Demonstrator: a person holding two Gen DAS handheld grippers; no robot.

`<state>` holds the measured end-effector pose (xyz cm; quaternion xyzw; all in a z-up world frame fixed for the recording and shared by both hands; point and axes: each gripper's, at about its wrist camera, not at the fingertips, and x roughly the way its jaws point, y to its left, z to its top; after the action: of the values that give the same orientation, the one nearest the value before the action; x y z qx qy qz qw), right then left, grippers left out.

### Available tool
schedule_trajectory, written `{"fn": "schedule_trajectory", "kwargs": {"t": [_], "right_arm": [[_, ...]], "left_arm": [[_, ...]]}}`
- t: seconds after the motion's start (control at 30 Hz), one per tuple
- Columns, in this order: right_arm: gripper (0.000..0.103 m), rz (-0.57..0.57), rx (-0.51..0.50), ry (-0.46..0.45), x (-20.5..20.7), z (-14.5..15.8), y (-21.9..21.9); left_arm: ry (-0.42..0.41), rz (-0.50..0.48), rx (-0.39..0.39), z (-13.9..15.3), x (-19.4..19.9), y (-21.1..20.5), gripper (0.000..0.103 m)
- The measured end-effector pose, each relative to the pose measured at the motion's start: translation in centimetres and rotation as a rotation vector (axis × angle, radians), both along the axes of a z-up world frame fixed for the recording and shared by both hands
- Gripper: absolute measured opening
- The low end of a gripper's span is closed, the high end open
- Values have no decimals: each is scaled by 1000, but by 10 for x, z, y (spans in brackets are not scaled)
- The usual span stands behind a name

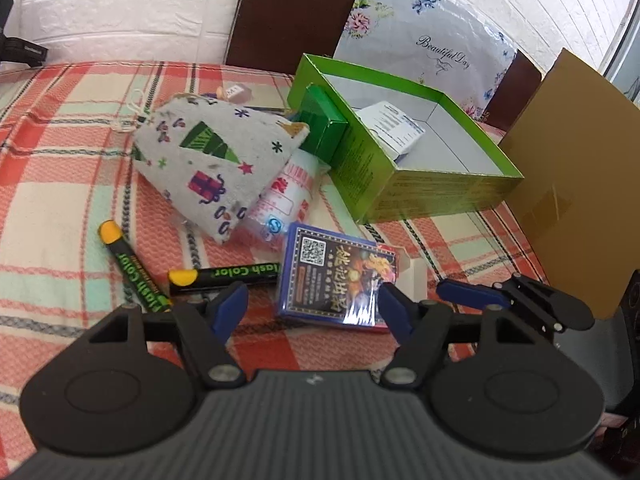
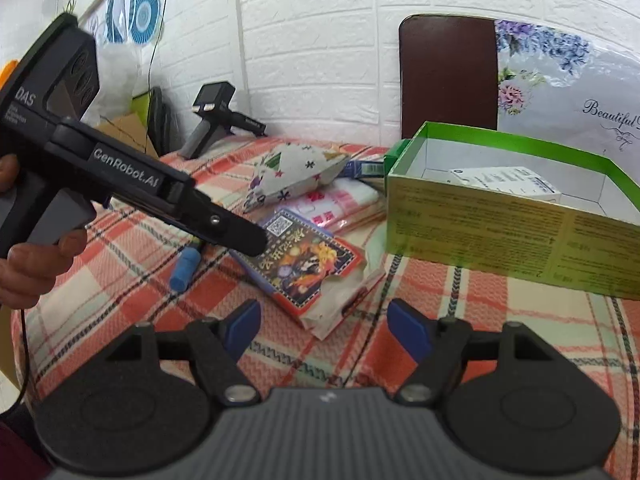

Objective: Organize objects
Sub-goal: 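Grasp the blue playing-card box on the table with the left gripper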

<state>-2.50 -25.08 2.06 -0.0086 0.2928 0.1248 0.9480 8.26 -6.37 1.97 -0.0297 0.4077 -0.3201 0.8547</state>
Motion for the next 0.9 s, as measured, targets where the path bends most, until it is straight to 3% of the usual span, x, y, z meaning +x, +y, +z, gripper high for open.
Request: {"fn": "schedule_trajectory", "kwargs": {"t": [0.27, 0.57, 0.9], "right_arm": [[73, 34, -72, 41, 13, -9, 15], [75, 22, -78, 45, 25, -14, 22], [77, -42, -65, 36, 25, -14, 19]], "left_arm": [[25, -31, -11, -13, 1, -14, 73], [31, -29, -2, -20, 3, -18, 73], [-11, 42, 71, -15, -5, -25, 73]]}}
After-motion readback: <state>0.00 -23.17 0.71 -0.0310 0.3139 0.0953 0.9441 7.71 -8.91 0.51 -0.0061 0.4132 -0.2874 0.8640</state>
